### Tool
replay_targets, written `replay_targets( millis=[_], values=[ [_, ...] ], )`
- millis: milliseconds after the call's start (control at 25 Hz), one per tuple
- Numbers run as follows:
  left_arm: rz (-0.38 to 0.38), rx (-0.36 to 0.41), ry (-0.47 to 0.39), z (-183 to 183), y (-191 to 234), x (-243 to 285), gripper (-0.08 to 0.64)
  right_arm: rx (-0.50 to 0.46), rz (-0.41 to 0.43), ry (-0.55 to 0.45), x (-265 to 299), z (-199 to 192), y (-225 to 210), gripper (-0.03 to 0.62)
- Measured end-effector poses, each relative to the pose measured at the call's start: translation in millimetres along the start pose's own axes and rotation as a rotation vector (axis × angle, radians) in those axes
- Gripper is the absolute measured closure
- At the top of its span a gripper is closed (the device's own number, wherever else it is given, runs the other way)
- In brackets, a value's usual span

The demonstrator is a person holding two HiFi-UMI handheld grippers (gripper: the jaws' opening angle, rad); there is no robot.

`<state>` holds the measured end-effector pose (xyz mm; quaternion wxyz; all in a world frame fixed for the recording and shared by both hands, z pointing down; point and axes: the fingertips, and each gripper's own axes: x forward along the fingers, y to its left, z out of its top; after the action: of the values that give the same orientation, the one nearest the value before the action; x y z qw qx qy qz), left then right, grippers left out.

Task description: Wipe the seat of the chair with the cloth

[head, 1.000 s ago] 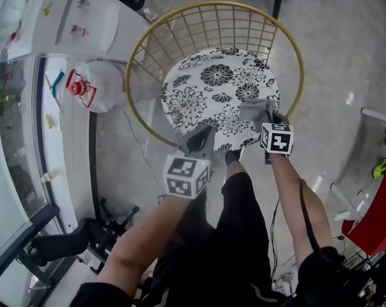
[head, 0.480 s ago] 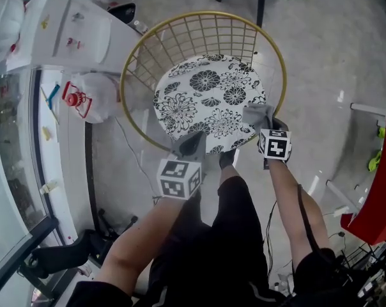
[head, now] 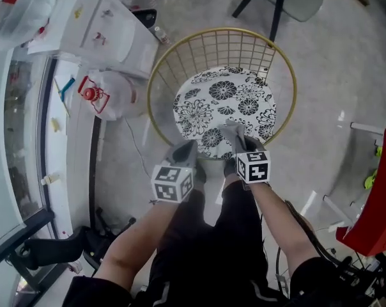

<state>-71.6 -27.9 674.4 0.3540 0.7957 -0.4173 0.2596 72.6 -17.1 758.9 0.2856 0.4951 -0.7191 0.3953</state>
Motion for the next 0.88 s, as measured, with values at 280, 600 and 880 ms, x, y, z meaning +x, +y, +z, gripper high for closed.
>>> replay_targets(
  millis=[280,600,880],
  values=[
    [0.074,-0.075,-0.007,-22.2,39.1,-30.3,0.554,-0.115,0.196,0.054,36.3,-9.8,107.2,0.569],
    [0.103,-0.122,-0.006,-45.6,69.4,-43.7,0.554,-0.082,0.354,0.071,73.7,-19.8,176.3,0.569],
    [0.104,-0.146,0.008,-56.6,75.5,-41.1,0.553,-0.034,0.317,0.129,98.2,-40.7,161.0,0.569]
  ],
)
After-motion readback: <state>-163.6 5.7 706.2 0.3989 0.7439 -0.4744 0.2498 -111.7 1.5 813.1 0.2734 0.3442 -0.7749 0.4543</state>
